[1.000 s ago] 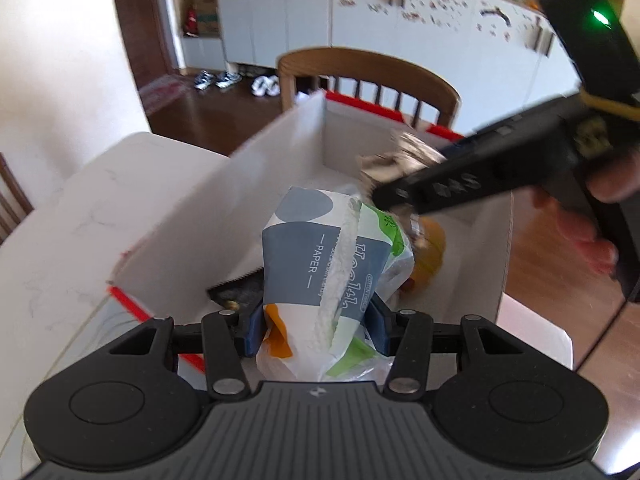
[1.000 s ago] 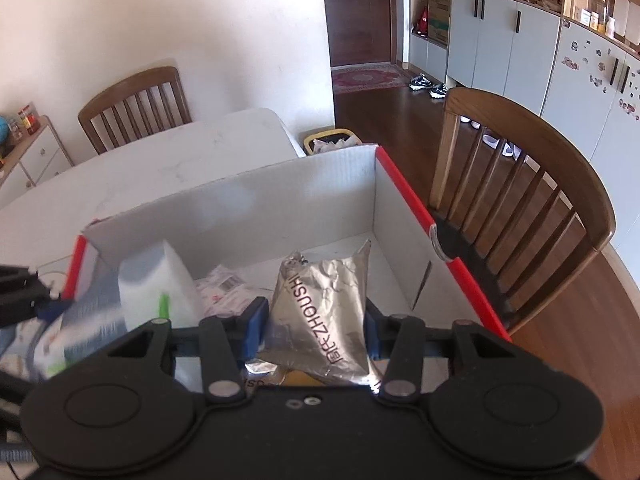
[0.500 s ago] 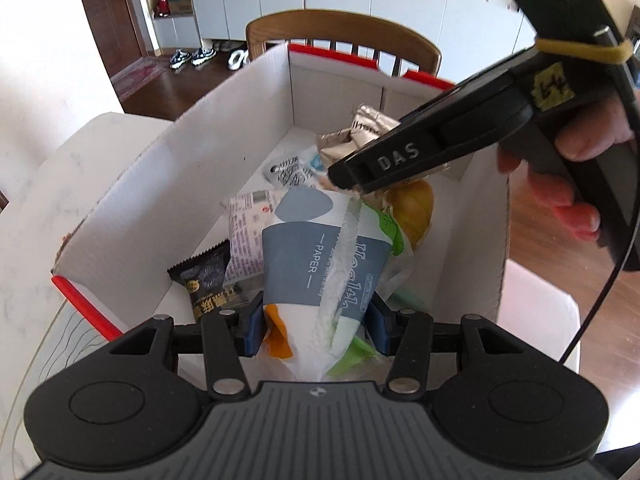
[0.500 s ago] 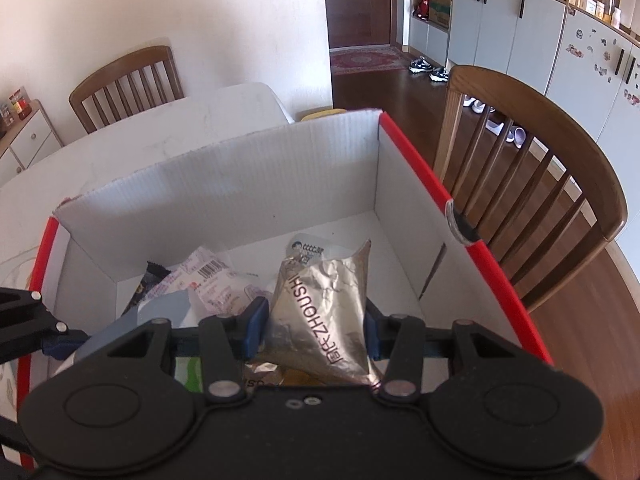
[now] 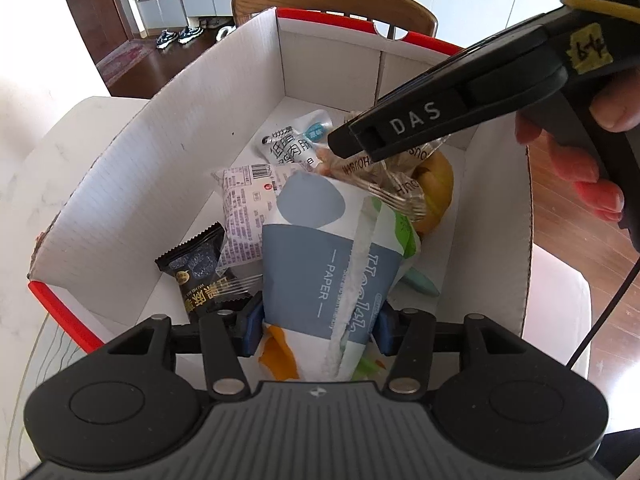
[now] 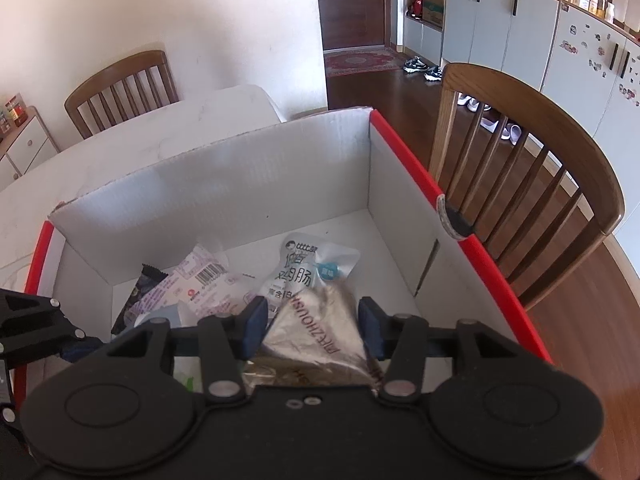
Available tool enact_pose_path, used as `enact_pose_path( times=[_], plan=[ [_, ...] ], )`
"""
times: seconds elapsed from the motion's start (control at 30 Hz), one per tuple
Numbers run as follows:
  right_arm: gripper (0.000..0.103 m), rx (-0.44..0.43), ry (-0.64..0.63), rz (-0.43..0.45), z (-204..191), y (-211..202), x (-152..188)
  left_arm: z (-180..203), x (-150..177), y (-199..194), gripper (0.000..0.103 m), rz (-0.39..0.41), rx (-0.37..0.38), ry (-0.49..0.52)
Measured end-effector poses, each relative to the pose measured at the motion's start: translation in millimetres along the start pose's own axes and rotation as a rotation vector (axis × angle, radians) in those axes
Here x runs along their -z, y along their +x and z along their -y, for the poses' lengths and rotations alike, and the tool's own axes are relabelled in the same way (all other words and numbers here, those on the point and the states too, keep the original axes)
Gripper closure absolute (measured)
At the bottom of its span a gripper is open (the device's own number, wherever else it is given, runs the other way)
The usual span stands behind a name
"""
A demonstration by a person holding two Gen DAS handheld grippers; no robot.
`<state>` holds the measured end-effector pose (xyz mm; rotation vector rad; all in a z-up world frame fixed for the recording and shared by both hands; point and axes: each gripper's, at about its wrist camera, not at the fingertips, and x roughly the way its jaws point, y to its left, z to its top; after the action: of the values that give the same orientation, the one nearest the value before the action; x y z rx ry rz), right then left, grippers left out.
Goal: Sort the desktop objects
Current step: 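Open both grippers to drop the tissue pack and silver bag into the box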
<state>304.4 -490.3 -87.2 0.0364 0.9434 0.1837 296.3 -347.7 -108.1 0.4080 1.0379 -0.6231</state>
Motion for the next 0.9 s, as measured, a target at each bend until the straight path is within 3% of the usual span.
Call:
enact_pose_path(
  times=[0.17, 0.53, 0.8, 0.9],
  plan=[
    [0.047, -0.014, 0.009, 0.025, 2.9, -8.2, 0.4, 3.4, 1.4, -3.2, 0.032, 0.016, -0.059, 0.026],
    [0.046, -0.028, 0.022, 0.058, 7.4, -29.1, 1.2, 1.6, 0.6, -15.3, 0.020, 0.057, -0.108, -0.015],
    [0.045, -0.045, 0.020, 0.067, 8.7, -41.8, 7.8, -3.5, 5.2, -32.5, 0.019, 0.102, -0.105, -0.049],
    [0.045, -0.052, 0.026, 0.073, 8.3, -47.3, 9.5, -5.8, 6.4, -36.9, 0.014, 0.117, -0.080, -0.081]
  ],
)
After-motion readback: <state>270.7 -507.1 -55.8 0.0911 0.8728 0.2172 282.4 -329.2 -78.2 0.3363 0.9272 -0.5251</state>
